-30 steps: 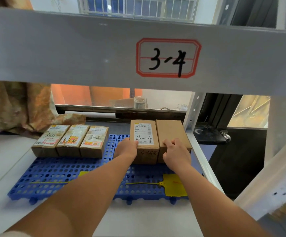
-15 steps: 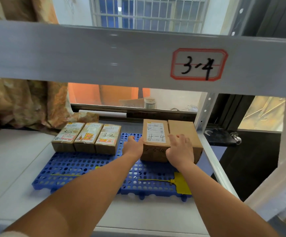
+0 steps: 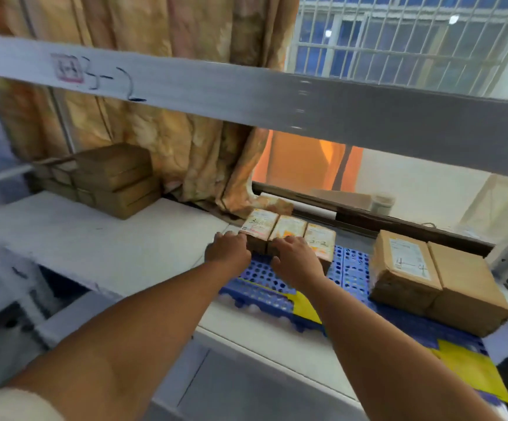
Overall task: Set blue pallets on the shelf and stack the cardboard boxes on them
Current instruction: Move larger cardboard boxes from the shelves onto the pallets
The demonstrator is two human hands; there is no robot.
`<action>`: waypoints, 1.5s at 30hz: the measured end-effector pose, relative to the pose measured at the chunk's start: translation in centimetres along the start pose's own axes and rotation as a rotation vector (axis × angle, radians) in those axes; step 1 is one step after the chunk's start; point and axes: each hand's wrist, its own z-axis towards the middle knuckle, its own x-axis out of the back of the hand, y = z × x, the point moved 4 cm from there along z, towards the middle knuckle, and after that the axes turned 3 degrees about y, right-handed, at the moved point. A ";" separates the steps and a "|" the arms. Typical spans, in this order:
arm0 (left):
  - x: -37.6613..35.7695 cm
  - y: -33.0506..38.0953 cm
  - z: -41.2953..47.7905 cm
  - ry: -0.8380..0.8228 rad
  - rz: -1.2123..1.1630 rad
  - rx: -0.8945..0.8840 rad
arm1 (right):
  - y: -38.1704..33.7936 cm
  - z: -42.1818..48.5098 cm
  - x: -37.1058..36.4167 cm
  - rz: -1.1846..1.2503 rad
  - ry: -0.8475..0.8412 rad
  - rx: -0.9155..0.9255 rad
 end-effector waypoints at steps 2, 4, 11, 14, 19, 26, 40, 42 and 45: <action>1.8 -5.4 -0.6 -0.003 -0.007 0.065 | -4.7 0.9 -1.0 0.019 -0.039 0.020; 3.6 -10.3 -1.4 0.023 -0.019 0.103 | -9.1 1.6 -2.1 0.055 -0.062 0.020; 8.2 -23.1 -3.2 0.087 -0.071 0.149 | -21.5 3.8 -5.9 0.124 -0.078 0.001; 9.2 -27.3 -3.4 0.091 -0.104 0.165 | -25.5 5.1 -6.7 0.147 -0.088 0.013; 10.0 -32.3 -2.5 0.125 -0.156 0.221 | -30.4 8.8 -8.2 0.247 -0.100 0.015; 11.3 -38.1 2.2 0.136 -0.140 0.269 | -36.0 15.3 -11.6 0.329 -0.104 0.014; 13.4 -46.6 14.2 0.280 -0.311 0.325 | -41.9 31.0 -13.4 0.536 0.013 -0.072; 14.0 -47.3 16.1 0.343 -0.398 0.315 | -42.1 31.9 -13.2 0.500 0.021 -0.086; 14.6 -49.0 19.9 0.409 -0.582 0.319 | -42.5 33.9 -13.3 0.518 0.021 -0.184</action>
